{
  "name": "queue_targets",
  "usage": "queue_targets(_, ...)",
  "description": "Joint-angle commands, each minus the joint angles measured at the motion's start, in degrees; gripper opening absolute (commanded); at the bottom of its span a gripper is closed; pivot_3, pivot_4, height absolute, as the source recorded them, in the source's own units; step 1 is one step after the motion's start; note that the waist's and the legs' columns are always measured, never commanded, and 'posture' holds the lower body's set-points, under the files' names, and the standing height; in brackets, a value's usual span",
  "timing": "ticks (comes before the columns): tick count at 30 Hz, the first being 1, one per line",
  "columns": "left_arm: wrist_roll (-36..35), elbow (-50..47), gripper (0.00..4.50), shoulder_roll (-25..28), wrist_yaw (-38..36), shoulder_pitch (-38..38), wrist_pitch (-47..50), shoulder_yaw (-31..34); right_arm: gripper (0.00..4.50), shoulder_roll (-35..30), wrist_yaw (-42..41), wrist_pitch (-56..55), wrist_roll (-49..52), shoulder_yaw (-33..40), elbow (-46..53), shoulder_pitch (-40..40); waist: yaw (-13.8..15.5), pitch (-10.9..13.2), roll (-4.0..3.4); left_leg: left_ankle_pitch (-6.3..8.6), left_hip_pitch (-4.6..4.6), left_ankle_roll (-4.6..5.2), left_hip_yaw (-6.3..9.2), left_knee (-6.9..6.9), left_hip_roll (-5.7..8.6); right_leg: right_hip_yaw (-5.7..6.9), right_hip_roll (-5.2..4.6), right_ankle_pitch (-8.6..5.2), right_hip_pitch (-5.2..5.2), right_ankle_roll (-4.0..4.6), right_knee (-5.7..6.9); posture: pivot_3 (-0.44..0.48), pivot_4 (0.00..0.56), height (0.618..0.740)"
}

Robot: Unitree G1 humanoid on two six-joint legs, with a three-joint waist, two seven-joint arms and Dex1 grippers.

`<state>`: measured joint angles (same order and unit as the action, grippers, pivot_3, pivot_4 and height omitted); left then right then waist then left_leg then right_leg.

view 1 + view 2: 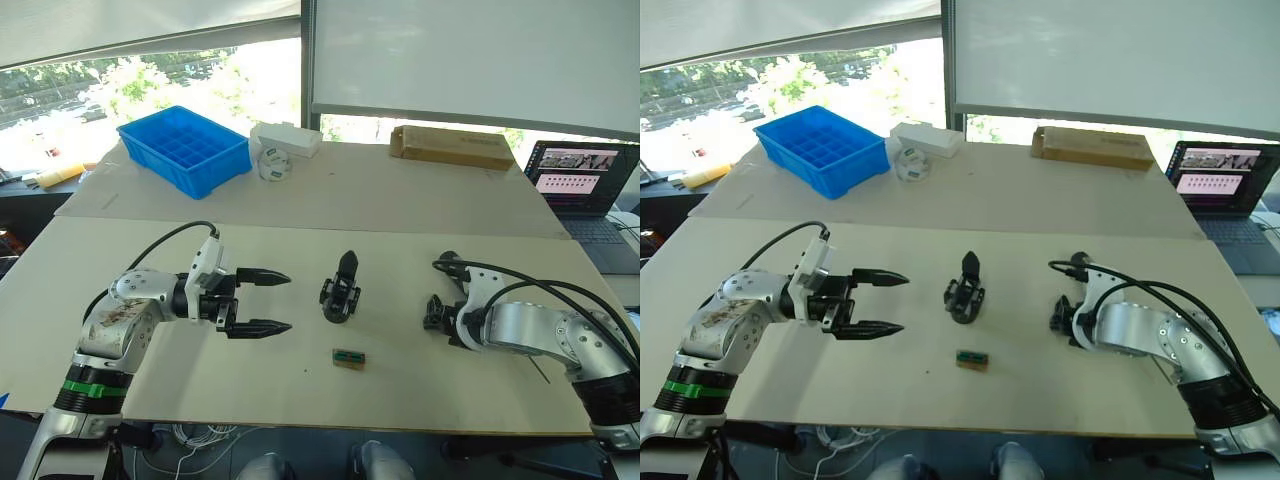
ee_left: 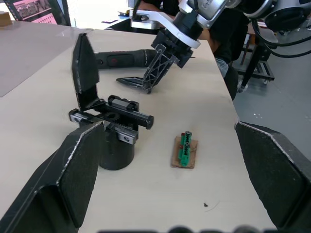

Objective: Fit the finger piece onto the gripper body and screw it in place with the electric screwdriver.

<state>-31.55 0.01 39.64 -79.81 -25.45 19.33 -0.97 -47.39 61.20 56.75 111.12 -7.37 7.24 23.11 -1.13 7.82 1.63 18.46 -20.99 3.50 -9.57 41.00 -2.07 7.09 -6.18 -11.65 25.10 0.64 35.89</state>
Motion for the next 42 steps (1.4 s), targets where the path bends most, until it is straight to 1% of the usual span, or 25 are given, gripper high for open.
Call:
queue_targets(1,0.15,1.09,4.50,0.25,-0.43,-2.39,-1.61,1.40,1.28,1.82,-0.09,0.41,1.08,-1.90,-0.71,-2.14,-0.11,0.00,0.00,-0.02,0.01,-0.03,-0.01,-0.02,-0.02,-0.01,0.00,-0.01,0.01,0.02,0.00,0.000,0.150,0.740)
queue_targets(2,0.20,1.60,4.50,0.24,-0.58,-2.73,-1.80,1.34,1.11,1.59,-0.06,0.49,0.74,-1.53,-0.52,-2.47,-0.11,0.00,0.00,-0.03,0.03,-0.05,-0.01,-0.04,-0.05,-0.01,0.01,-0.01,0.01,0.03,0.00,0.000,0.150,0.740)
queue_targets(5,0.13,2.46,4.50,-0.13,-0.48,-3.48,-2.12,1.32,1.11,1.04,-1.37,-0.32,-1.11,1.18,1.33,-4.66,0.17,0.00,-0.01,-0.05,0.05,-0.09,-0.01,-0.09,-0.08,0.00,0.02,-0.05,0.01,0.09,0.02,0.000,0.150,0.740)
queue_targets(7,-1.51,2.15,4.50,-1.31,1.82,-4.06,0.02,2.30,1.11,1.32,-5.96,-1.53,-5.24,4.33,4.31,-6.30,0.37,0.00,0.00,-0.06,0.03,-0.10,0.00,-0.10,-0.08,0.03,0.06,-0.06,0.02,0.10,0.01,0.000,0.150,0.740)
queue_targets(8,-2.89,1.70,4.50,-2.15,3.98,-4.36,2.03,3.27,1.11,0.73,-8.48,-2.02,-7.61,6.37,6.87,-7.79,0.42,0.00,-0.01,-0.05,0.00,-0.10,0.01,-0.10,-0.08,0.03,0.06,-0.06,0.02,0.10,0.00,0.000,0.150,0.740)
queue_targets(10,-5.97,0.39,4.50,-3.66,9.16,-4.82,7.62,5.58,1.11,-1.68,-18.56,-2.83,-15.73,9.73,14.55,-10.39,0.49,0.06,-0.10,-0.05,-0.08,-0.08,0.01,-0.06,-0.07,0.01,0.02,-0.03,0.04,0.05,-0.01,0.000,0.150,0.740)
queue_targets(11,-7.22,-0.33,4.50,-4.10,11.23,-4.86,9.96,6.48,1.11,-2.57,-22.92,-3.47,-19.64,10.91,17.75,-11.50,0.52,0.13,-0.21,-0.03,-0.12,-0.04,0.01,-0.04,-0.06,-0.02,-0.01,-0.10,0.08,-0.15,-0.02,0.000,0.150,0.740)
queue_targets(12,-8.42,-0.85,4.50,-4.53,13.37,-5.09,12.22,7.38,1.11,-3.02,-25.54,-4.12,-22.24,12.05,20.23,-12.68,0.54,0.19,-0.32,-0.03,-0.15,-0.02,0.02,-0.04,-0.06,-0.04,-0.03,-0.16,0.11,-0.28,-0.02,0.000,0.150,0.740)
queue_targets(13,-10.06,-1.23,4.50,-5.16,16.57,-5.57,15.17,8.72,1.11,-2.88,-28.27,-5.79,-25.18,13.51,23.32,-13.75,0.53,0.20,-0.32,-0.03,-0.17,-0.01,0.02,-0.05,-0.06,-0.06,-0.03,-0.19,0.14,-0.37,-0.02,0.000,0.150,0.740)
queue_targets(15,-15.18,-2.53,4.50,-8.10,23.77,-7.44,20.11,12.19,1.11,-3.53,-35.28,-10.13,-34.77,14.41,31.09,-13.43,0.54,0.22,-0.36,-0.03,-0.17,-0.01,0.05,-0.06,-0.06,-0.05,-0.01,-0.21,0.15,-0.38,-0.02,0.000,0.150,0.740)
queue_targets(16,-17.19,-3.06,4.50,-10.26,27.65,-8.55,21.48,13.71,1.11,-3.43,-39.13,-12.93,-40.14,13.83,34.16,-12.55,0.54,0.22,-0.36,-0.03,-0.17,-0.02,0.05,-0.06,-0.06,-0.06,-0.02,-0.21,0.16,-0.39,0.00,0.000,0.150,0.740)
queue_targets(18,-19.07,-3.96,4.50,-13.06,32.43,-9.77,22.74,15.45,1.11,-2.92,-43.88,-15.96,-47.37,12.50,36.80,-11.95,0.60,0.22,-0.36,-0.03,-0.16,-0.02,0.06,-0.04,-0.06,-0.06,-0.01,-0.23,0.15,-0.43,-0.01,0.000,0.150,0.740)
queue_targets(20,-21.66,-5.67,4.50,-20.10,42.87,-11.83,22.15,17.45,1.11,-1.46,-47.55,-19.80,-58.89,6.07,39.35,-8.00,0.78,0.22,-0.35,-0.03,-0.12,-0.02,0.06,-0.05,-0.03,-0.05,0.01,-0.23,0.09,-0.44,-0.01,0.000,0.150,0.740)
queue_targets(21,-22.30,-6.22,4.50,-22.69,46.79,-12.68,22.05,18.04,1.11,-0.41,-48.86,-21.40,-63.50,3.85,39.67,-6.54,0.90,0.23,-0.33,-0.03,-0.11,-0.02,0.06,-0.04,0.01,-0.05,-0.02,-0.23,0.08,-0.45,-0.02,0.000,0.150,0.740)
queue_targets(23,-24.11,-7.01,4.50,-26.72,51.46,-13.79,21.82,18.74,1.11,2.25,-50.66,-22.82,-68.90,0.68,39.06,-3.83,1.11,0.23,-0.33,-0.03,-0.10,-0.02,0.05,-0.05,0.10,-0.05,-0.03,-0.19,0.09,-0.41,-0.01,0.000,0.150,0.740)
queue_targets(25,-26.72,-8.45,4.50,-31.14,55.42,-14.01,21.44,18.94,1.11,4.53,-54.14,-22.35,-71.92,-2.90,38.09,-1.00,1.25,0.23,-0.33,-0.04,-0.13,-0.02,0.04,-0.04,0.13,-0.03,-0.02,-0.04,0.10,-0.16,-0.01,0.000,0.150,0.740)
queue_targets(27,-31.35,-10.00,4.50,-34.05,56.89,-14.24,22.39,19.13,1.11,5.37,-57.89,-23.49,-76.77,-5.22,37.03,0.75,1.30,0.23,-0.33,-0.04,-0.13,-0.02,0.03,-0.05,0.16,0.02,0.02,0.02,0.11,-0.06,-0.03,0.000,0.150,0.740)
queue_targets(29,-33.10,-11.63,4.50,-34.58,55.62,-13.71,23.70,17.20,1.11,6.12,-60.69,-24.25,-80.50,-6.25,34.93,1.49,1.29,0.23,-0.33,-0.04,-0.14,-0.03,0.03,-0.06,0.17,0.07,0.05,0.02,0.10,-0.05,-0.06,0.000,0.150,0.740)
queue_targets(35,-33.68,-10.93,4.50,-34.02,57.07,-12.49,25.07,14.78,1.11,9.61,-66.91,-24.89,-87.05,-5.95,31.25,3.75,1.26,0.23,-0.33,-0.05,-0.11,-0.05,0.00,-0.05,0.24,0.12,0.09,0.00,0.07,-0.07,-0.02,0.000,0.150,0.740)
queue_targets(37,-33.97,-10.43,4.50,-34.20,58.47,-12.56,25.46,14.52,1.11,10.58,-68.28,-24.17,-88.49,-5.55,30.60,4.34,1.21,0.23,-0.33,-0.06,-0.11,-0.07,0.01,-0.04,0.24,0.11,0.10,-0.08,0.07,-0.20,0.00,0.000,0.150,0.740)
queue_targets(42,-34.74,-10.66,4.50,-33.89,59.12,-11.59,26.66,13.40,1.11,12.24,-70.97,-23.26,-91.42,-4.80,29.60,5.35,1.17,0.23,-0.33,-0.09,-0.10,-0.10,0.02,-0.06,0.23,0.10,0.12,-0.05,0.08,-0.15,0.00,0.000,0.150,0.740)
